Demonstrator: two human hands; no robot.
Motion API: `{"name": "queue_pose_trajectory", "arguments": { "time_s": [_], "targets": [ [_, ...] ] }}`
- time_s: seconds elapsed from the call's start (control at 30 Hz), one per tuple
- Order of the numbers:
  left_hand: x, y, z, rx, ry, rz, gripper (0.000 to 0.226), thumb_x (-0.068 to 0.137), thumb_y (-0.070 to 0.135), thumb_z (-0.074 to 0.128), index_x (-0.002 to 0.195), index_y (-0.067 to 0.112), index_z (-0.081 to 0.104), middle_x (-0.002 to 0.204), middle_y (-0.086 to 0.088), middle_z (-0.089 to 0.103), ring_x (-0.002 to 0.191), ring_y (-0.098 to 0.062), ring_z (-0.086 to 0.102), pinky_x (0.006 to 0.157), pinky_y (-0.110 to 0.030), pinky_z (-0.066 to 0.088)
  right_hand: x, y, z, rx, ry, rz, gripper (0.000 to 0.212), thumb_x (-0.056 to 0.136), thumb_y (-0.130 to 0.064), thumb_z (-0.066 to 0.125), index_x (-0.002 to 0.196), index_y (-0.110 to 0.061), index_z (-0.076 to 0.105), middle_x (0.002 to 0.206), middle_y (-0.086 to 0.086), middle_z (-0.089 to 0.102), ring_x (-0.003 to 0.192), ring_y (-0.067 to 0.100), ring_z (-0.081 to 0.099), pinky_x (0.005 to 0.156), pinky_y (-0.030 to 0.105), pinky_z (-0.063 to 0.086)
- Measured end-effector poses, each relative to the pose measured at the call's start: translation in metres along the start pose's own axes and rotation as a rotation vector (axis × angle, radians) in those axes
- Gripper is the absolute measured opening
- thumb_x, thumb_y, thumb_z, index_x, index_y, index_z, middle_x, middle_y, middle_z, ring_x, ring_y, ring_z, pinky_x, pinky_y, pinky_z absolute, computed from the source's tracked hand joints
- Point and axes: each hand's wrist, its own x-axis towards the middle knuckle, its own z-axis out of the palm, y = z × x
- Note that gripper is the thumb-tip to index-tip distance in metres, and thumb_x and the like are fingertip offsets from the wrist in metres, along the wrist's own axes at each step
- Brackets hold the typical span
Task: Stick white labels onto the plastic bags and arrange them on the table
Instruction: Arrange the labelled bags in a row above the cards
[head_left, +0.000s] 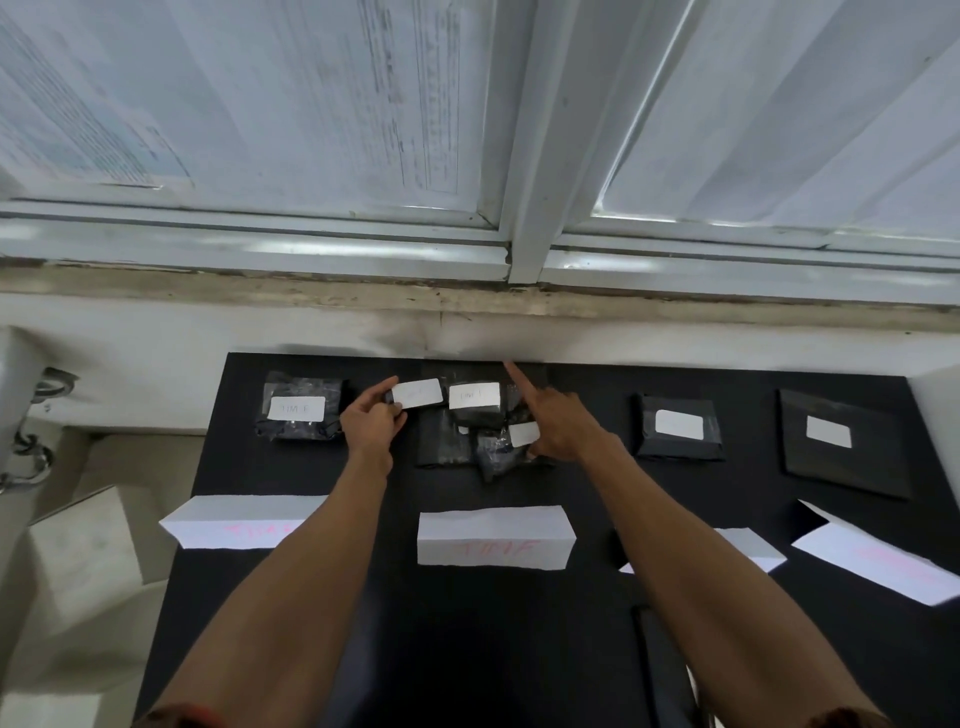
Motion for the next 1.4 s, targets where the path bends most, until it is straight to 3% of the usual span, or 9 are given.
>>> {"name": "queue_pose_trajectory", "arguments": {
  "time_s": [0.37, 0.47, 0.53, 0.63, 0.9, 1.0, 1.17, 1.27, 1.4],
  "targets": [
    [-0.011, -0.015, 0.007, 0.196, -0.064, 0.022, 0.038, 0.089, -0.016, 0.046, 0.115, 0.005, 0.064, 0.116, -0.010, 0.060, 0.105, -0.022, 0.057, 0.077, -0.026, 0.055, -0.040, 0.026, -0.017, -0.003, -0.109, 0.220, 0.118, 0.061, -0.024, 0.087, 0.151, -0.028, 0.012, 0.140, 0.009, 0.051, 0.127, 0.031, 0.049, 0.102, 0.046, 0.043],
    [-0.011, -0.017, 0.013, 0.401, -0.050, 0.200, 0.038, 0.088, -0.009, 0.053, 0.114, 0.016, 0.066, 0.120, -0.012, 0.064, 0.110, -0.026, 0.061, 0.090, -0.035, 0.054, -0.042, 0.023, -0.024, -0.005, -0.132, 0.245, 0.113, 0.061, -0.021, 0.087, 0.150, -0.028, 0.017, 0.140, 0.008, 0.051, 0.127, 0.031, 0.049, 0.102, 0.048, 0.043],
    [-0.014, -0.014, 0.019, 0.629, -0.027, 0.284, 0.043, 0.090, 0.000, 0.057, 0.129, 0.019, 0.059, 0.127, -0.008, 0.063, 0.118, -0.026, 0.058, 0.099, -0.032, 0.046, -0.043, 0.020, -0.029, -0.030, -0.173, 0.274, 0.108, 0.060, -0.020, 0.087, 0.148, -0.025, 0.024, 0.140, 0.006, 0.050, 0.129, 0.030, 0.047, 0.102, 0.050, 0.042],
    [-0.019, -0.006, 0.031, 0.836, 0.021, 0.299, 0.049, 0.092, 0.014, 0.060, 0.139, 0.027, 0.050, 0.133, -0.005, 0.060, 0.122, -0.026, 0.055, 0.098, -0.035, 0.046, -0.047, 0.019, -0.036, -0.031, -0.199, 0.332, 0.100, 0.059, -0.022, 0.088, 0.143, -0.021, 0.034, 0.140, 0.005, 0.050, 0.128, 0.029, 0.047, 0.099, 0.048, 0.045],
    [-0.017, -0.005, 0.037, 0.927, -0.090, 0.304, 0.071, 0.091, 0.010, 0.055, 0.153, 0.024, 0.022, 0.146, -0.008, 0.046, 0.131, -0.029, 0.046, 0.103, -0.042, 0.044, -0.055, 0.007, -0.059, -0.016, -0.218, 0.359, 0.089, 0.058, -0.023, 0.089, 0.135, -0.020, 0.046, 0.135, 0.003, 0.052, 0.122, 0.028, 0.050, 0.095, 0.043, 0.048],
    [-0.020, -0.002, 0.021, 0.883, -0.112, 0.330, 0.062, 0.091, 0.005, 0.051, 0.148, 0.019, 0.033, 0.141, -0.011, 0.051, 0.128, -0.030, 0.048, 0.103, -0.039, 0.043, -0.052, -0.015, -0.068, 0.003, -0.267, 0.302, 0.076, 0.058, -0.028, 0.089, 0.126, -0.019, 0.055, 0.128, 0.001, 0.056, 0.117, 0.025, 0.053, 0.094, 0.038, 0.048],
    [-0.019, 0.023, -0.029, 0.870, -0.153, 0.659, 0.040, 0.090, -0.001, 0.046, 0.125, 0.010, 0.061, 0.124, -0.012, 0.064, 0.114, -0.028, 0.059, 0.096, -0.032, 0.045, -0.029, -0.091, -0.074, 0.181, -0.256, 0.120, 0.063, 0.060, -0.031, 0.088, 0.115, -0.022, 0.060, 0.118, -0.003, 0.059, 0.105, 0.018, 0.056, 0.090, 0.033, 0.048],
    [-0.013, 0.047, -0.074, 0.842, -0.076, 0.728, 0.037, 0.086, -0.004, 0.049, 0.116, 0.008, 0.067, 0.117, -0.012, 0.068, 0.108, -0.027, 0.062, 0.096, -0.032, 0.045, -0.004, -0.148, -0.063, 0.196, -0.106, 0.009, 0.063, 0.061, -0.029, 0.087, 0.117, -0.023, 0.057, 0.116, -0.003, 0.058, 0.104, 0.018, 0.054, 0.090, 0.033, 0.046],
    [0.003, 0.078, -0.144, 0.741, 0.166, 0.613, 0.038, 0.085, -0.005, 0.048, 0.114, 0.011, 0.067, 0.114, -0.009, 0.069, 0.107, -0.026, 0.063, 0.091, -0.029, 0.045, 0.034, -0.218, -0.034, 0.248, 0.142, -0.090, 0.061, 0.058, -0.032, 0.086, 0.110, -0.021, 0.057, 0.110, 0.003, 0.062, 0.099, 0.022, 0.055, 0.083, 0.037, 0.049]
  ]
}}
